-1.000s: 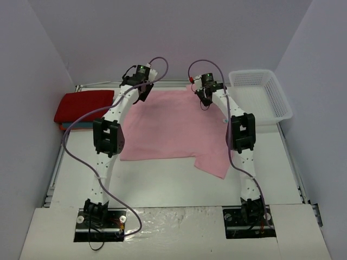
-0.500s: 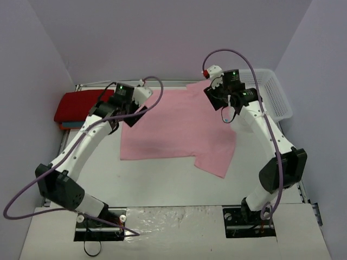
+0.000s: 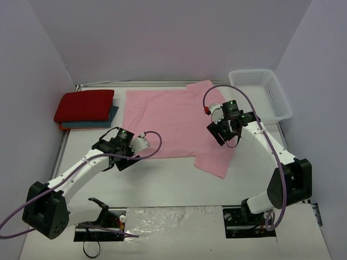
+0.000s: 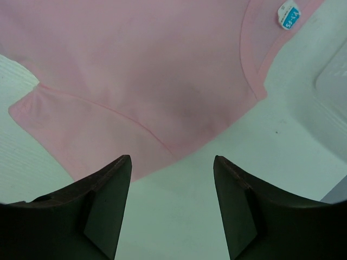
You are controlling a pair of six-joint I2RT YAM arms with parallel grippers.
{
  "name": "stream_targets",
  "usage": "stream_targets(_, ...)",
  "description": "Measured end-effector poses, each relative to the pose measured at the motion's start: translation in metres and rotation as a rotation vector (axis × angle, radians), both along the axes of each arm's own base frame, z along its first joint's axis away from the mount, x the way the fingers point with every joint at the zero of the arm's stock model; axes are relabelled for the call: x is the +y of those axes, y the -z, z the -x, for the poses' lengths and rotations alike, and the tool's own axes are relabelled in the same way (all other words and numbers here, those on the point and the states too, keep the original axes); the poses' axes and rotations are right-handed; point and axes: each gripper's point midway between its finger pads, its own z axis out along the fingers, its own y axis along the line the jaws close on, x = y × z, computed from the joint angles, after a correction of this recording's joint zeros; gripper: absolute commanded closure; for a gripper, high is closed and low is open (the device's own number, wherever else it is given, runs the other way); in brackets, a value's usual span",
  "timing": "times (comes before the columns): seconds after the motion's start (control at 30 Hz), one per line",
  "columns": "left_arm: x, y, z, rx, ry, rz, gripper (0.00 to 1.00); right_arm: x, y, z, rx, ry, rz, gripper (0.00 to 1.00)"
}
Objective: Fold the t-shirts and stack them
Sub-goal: Grap the side of the flattened tshirt closest away from the robot with both arms
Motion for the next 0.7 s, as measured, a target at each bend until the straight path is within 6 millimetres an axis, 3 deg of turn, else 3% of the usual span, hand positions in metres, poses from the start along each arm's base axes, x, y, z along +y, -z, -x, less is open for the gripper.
stream_targets(0.33, 0.0, 0.045, 0.001, 0.007, 0.024, -0.019, 0.22, -0.019, 0.006, 0.0, 0.025, 0.07, -0.045, 0.41)
stream_targets(0.7, -0.009, 0.058, -0.023, -0.046, 0.035, -0.019, 0.22, -0.025, 0.006, 0.0, 0.036, 0.104, -0.091, 0.41)
